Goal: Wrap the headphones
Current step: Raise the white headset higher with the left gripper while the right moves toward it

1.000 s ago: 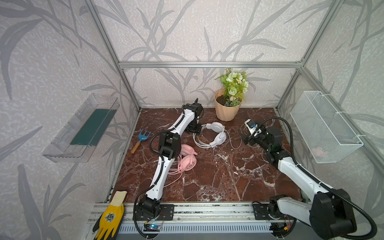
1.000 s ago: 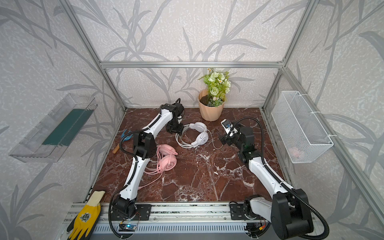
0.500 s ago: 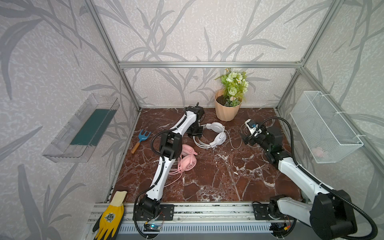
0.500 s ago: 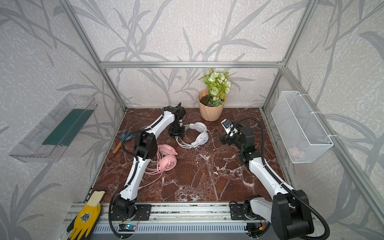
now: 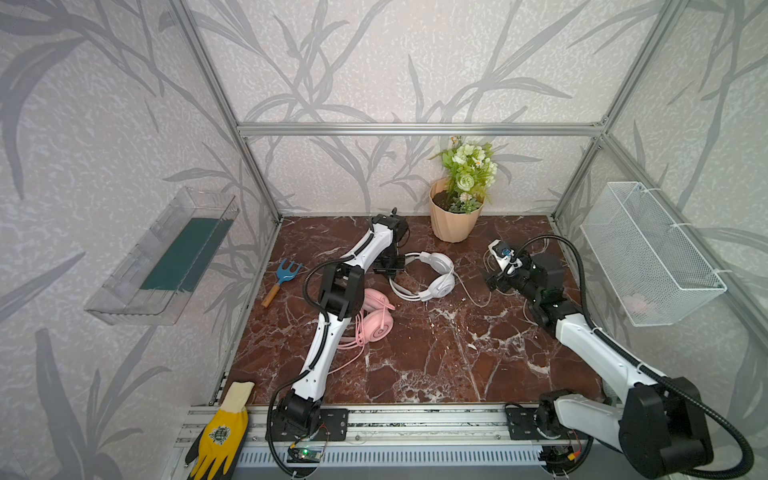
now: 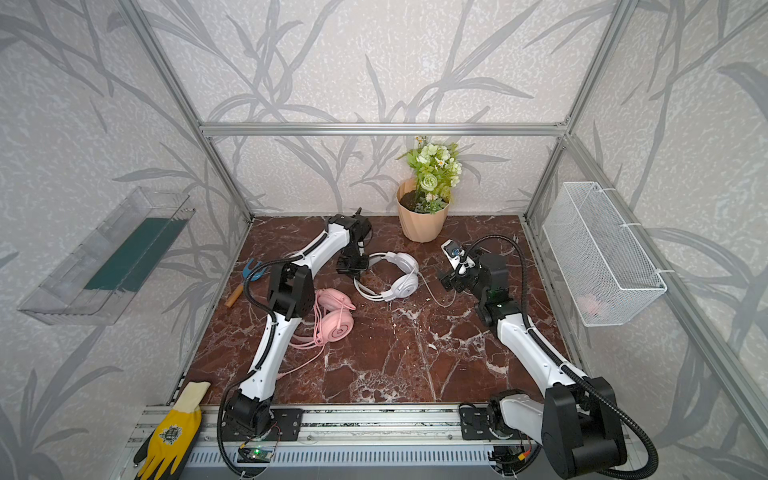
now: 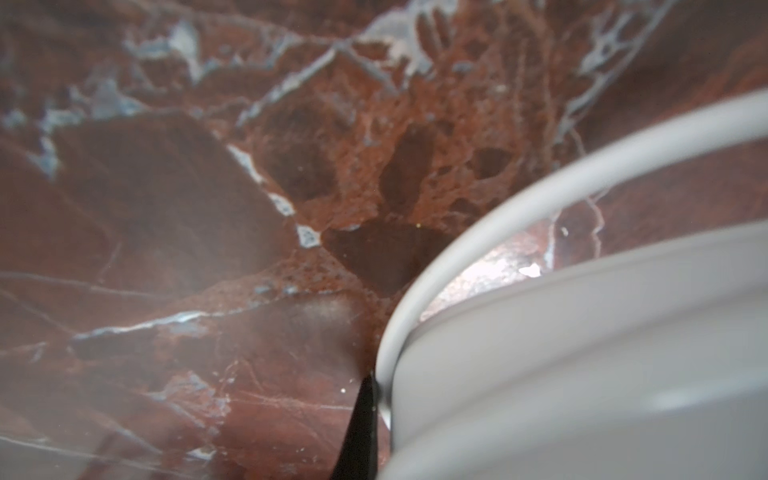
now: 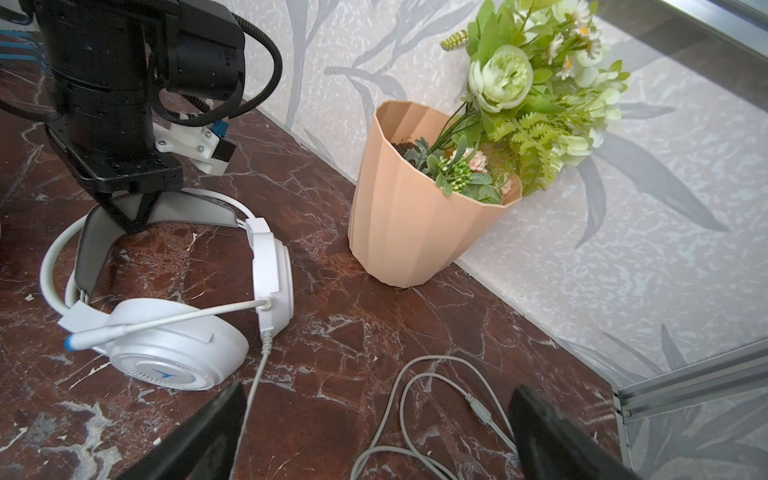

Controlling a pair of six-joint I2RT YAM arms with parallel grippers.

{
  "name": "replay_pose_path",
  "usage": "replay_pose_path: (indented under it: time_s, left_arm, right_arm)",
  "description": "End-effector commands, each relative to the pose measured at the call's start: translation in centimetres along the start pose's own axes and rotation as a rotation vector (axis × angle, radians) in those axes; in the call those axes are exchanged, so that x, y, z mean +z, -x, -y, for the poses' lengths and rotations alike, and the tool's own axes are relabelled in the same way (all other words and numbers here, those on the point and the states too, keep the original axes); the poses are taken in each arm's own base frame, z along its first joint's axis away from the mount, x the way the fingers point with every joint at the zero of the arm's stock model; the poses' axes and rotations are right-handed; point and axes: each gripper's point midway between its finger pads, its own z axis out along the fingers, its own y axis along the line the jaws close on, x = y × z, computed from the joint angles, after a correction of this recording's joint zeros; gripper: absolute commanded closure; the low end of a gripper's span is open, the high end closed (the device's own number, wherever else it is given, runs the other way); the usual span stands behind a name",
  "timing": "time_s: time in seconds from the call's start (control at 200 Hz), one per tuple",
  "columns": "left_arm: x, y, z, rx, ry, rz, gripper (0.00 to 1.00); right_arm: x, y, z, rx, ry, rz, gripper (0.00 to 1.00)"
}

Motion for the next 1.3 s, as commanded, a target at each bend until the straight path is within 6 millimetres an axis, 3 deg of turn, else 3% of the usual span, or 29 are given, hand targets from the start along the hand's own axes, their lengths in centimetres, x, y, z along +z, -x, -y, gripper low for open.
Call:
replay_pose_path:
  time_s: [0.0, 0.09, 0.25, 0.44, 0.605, 0.735, 1.06, 1.295]
  left_arm:
    - [-2.0, 0.8, -0.7, -0.021, 0.006, 0.055, 1.00]
    - [-3.7, 1.5, -0.2, -0.024, -0.038, 0.099, 1.00]
    - [-8.4, 2.6, 1.1, 0.003, -0.123, 0.205, 1.00]
    - [-13.5, 2.3, 2.1, 0.053, -0.215, 0.293, 1.00]
    - [-17.2, 1.9, 1.9, 0.048, -0.297, 0.345, 1.00]
    - [-19.9, 1.8, 2.0, 0.070, -0.347, 0.405, 1.00]
    - [-24.7, 1.5, 3.6, 0.090, -0.496, 0.499, 1.00]
    - [-26.6, 0.9, 3.9, 0.091, -0.536, 0.528, 1.00]
  right_arm:
    - [0.2, -0.8, 0.0, -0.002, -0.003, -0.021, 0.01]
    - [0.1, -0.6, 0.1, -0.001, -0.010, -0.018, 0.01]
    - [-0.4, 0.7, 0.4, 0.011, -0.013, 0.012, 0.01]
    - [-1.5, 2.4, 1.3, 0.045, 0.005, 0.065, 0.01]
    - [-2.3, 1.8, 3.4, 0.098, -0.003, 0.060, 0.01]
    - [-2.9, 1.6, 3.7, 0.058, 0.000, 0.098, 0.01]
    - [-0.4, -0.7, 0.3, -0.056, 0.163, 0.191, 0.05]
    - [2.6, -0.9, -0.1, -0.089, 0.216, 0.260, 0.07]
